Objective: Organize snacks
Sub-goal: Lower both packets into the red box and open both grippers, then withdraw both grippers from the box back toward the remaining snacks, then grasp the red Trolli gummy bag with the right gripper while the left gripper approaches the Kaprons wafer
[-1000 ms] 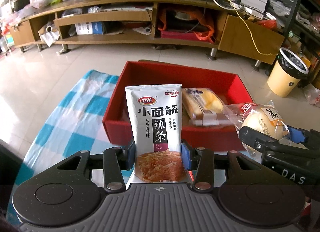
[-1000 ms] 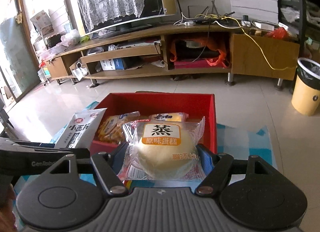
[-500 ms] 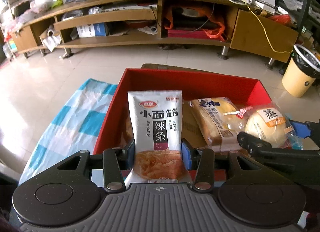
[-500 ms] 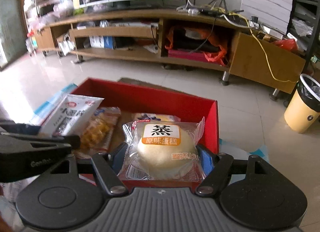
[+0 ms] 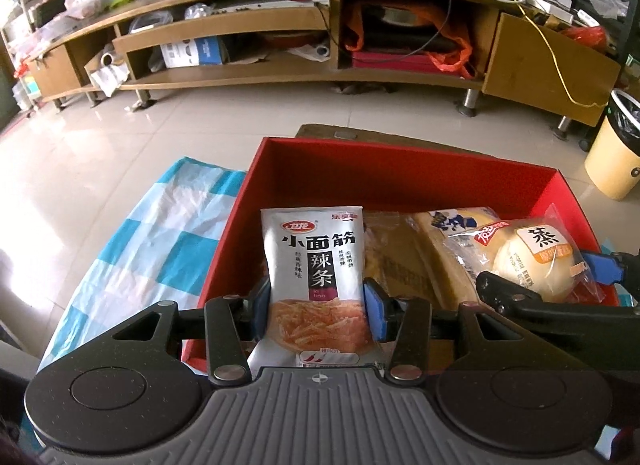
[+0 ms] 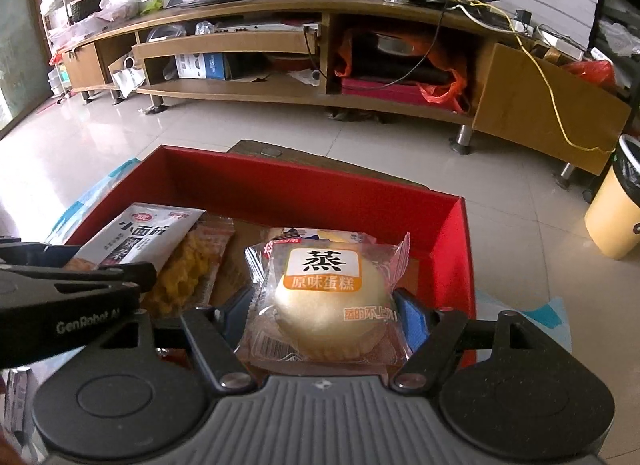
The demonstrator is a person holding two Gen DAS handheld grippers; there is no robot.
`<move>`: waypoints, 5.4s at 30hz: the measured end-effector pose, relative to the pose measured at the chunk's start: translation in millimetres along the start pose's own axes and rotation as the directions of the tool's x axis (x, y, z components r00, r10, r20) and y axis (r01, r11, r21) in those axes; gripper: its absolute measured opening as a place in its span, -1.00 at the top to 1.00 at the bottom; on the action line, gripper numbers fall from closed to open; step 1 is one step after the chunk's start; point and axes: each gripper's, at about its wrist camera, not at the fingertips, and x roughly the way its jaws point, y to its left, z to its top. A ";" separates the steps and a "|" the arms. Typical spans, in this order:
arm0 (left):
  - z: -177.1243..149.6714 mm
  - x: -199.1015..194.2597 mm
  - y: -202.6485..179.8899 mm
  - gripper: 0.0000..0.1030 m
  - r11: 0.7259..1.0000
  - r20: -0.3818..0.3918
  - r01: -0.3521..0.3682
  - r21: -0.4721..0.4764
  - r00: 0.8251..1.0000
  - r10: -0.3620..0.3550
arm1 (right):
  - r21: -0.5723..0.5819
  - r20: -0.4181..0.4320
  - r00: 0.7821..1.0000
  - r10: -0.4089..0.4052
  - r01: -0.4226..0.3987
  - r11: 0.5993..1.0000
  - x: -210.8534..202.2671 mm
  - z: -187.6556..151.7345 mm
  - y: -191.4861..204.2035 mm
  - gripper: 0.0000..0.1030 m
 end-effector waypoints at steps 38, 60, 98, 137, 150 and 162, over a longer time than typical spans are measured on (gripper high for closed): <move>1.2 -41.4 20.3 -0.68 0.999 0.046 0.030 -0.030 0.999 -0.029 | -0.038 0.042 0.998 -0.048 0.049 0.998 -20.2 5.7 4.7 -0.70; 11.8 -44.1 32.3 -0.73 0.995 0.059 0.053 -0.090 0.997 -0.048 | 0.057 0.052 0.998 -0.044 0.041 0.998 -22.5 12.7 -15.2 -0.75; -96.4 -79.8 122.5 -0.73 0.986 -0.151 -0.037 -0.160 0.988 0.012 | -0.090 -0.130 0.981 0.142 -0.154 0.984 -57.4 -74.0 52.0 -0.75; -123.5 -33.7 116.1 -0.92 0.985 -0.232 -0.120 -0.123 0.969 0.089 | -0.063 -0.172 0.961 0.217 -0.230 0.971 -5.9 -68.3 84.9 -0.77; -121.2 -36.7 119.0 -0.71 0.989 -0.252 -0.056 -0.134 0.967 0.020 | -0.046 -0.255 0.930 0.263 -0.283 0.958 -7.0 -73.7 74.1 -0.82; -118.2 -40.4 122.3 -0.67 0.973 -0.239 0.070 -0.221 0.963 -0.123 | -0.026 -0.335 0.857 0.391 -0.423 0.906 -29.1 -90.8 53.1 -0.85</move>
